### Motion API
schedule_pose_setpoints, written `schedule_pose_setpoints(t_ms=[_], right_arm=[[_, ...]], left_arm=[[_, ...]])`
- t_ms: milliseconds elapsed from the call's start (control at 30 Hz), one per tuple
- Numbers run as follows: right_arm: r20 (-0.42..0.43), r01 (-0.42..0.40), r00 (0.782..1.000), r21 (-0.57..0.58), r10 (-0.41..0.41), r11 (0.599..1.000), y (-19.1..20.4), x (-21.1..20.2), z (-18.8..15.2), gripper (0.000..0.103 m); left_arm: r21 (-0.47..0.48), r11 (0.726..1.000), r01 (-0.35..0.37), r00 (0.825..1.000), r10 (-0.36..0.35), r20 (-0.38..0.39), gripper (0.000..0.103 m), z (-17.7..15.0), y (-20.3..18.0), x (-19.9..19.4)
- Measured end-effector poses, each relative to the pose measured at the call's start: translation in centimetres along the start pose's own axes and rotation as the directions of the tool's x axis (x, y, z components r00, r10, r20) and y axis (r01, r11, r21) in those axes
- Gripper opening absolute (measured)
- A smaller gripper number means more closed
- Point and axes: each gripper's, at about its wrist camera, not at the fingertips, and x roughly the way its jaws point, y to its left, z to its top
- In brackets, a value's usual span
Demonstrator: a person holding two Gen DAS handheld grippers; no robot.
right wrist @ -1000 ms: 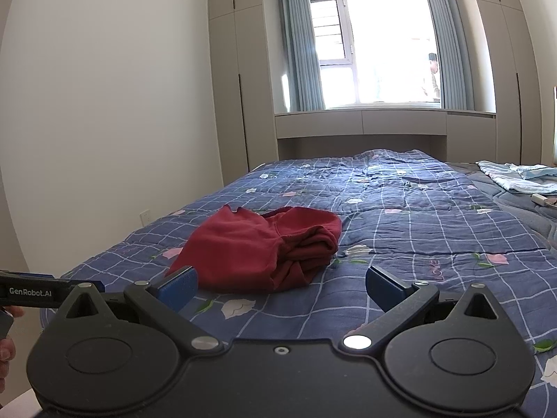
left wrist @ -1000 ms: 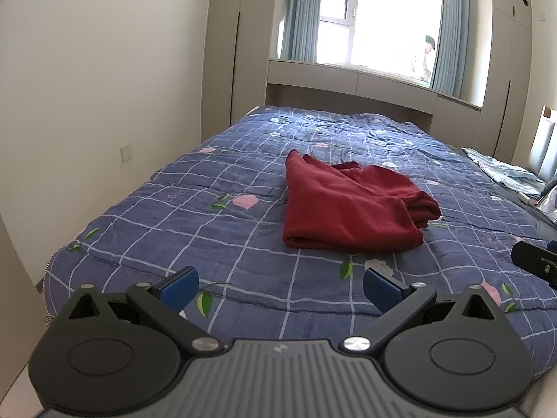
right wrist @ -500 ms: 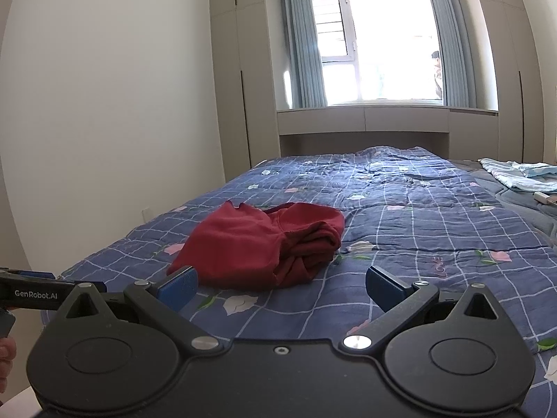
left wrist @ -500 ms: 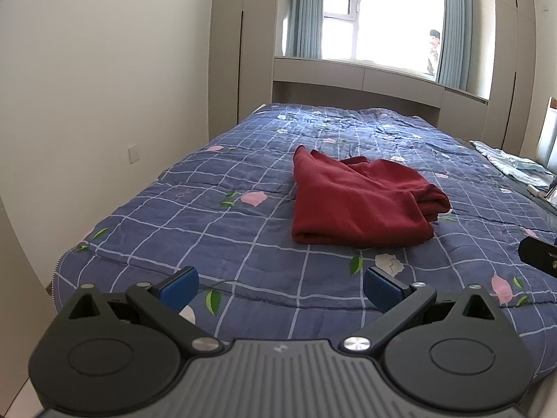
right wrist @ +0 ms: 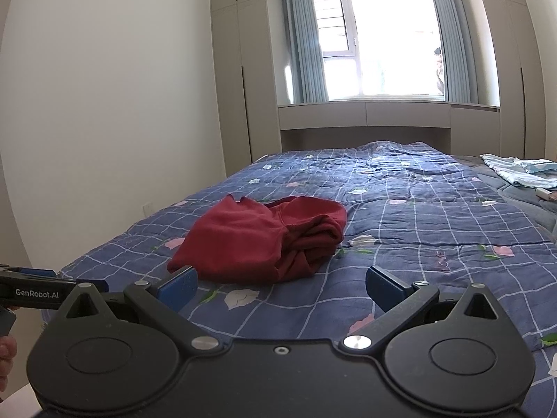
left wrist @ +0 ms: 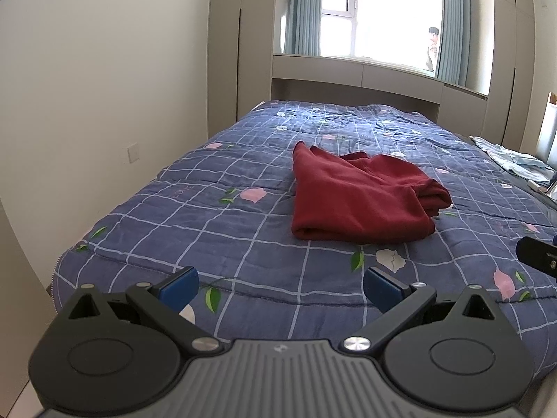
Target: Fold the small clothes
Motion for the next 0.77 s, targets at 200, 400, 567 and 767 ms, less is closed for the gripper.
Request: schedule_pose_setpoints(t_ms=[200, 400, 567, 767], right_arm=[[-0.003, -0.001, 1.000, 0.002, 0.001, 1.000, 0.00, 0.08, -0.11, 0.102], [-0.007, 0.000, 1.000, 0.004, 0.000, 1.000, -0.09, 0.24, -0.33, 0.102], [-0.009, -0.001, 1.000, 0.005, 0.001, 1.000, -0.15, 0.30, -0.38, 0.102], [-0.008, -0.001, 1.000, 0.005, 0.001, 1.000, -0.13, 0.31, -0.35, 0.102]], left_arm=[[-0.001, 1.000, -0.001, 1.000, 0.001, -0.004, 0.103, -0.12, 0.06, 0.17], [0.000, 1.000, 0.003, 1.000, -0.003, -0.008, 0.103, -0.28, 0.12, 0.26], [0.002, 1.000, 0.003, 1.000, -0.003, -0.011, 0.103, -0.28, 0.07, 0.33], [0.002, 1.000, 0.003, 1.000, -0.003, -0.012, 0.103, -0.32, 0.06, 0.40]])
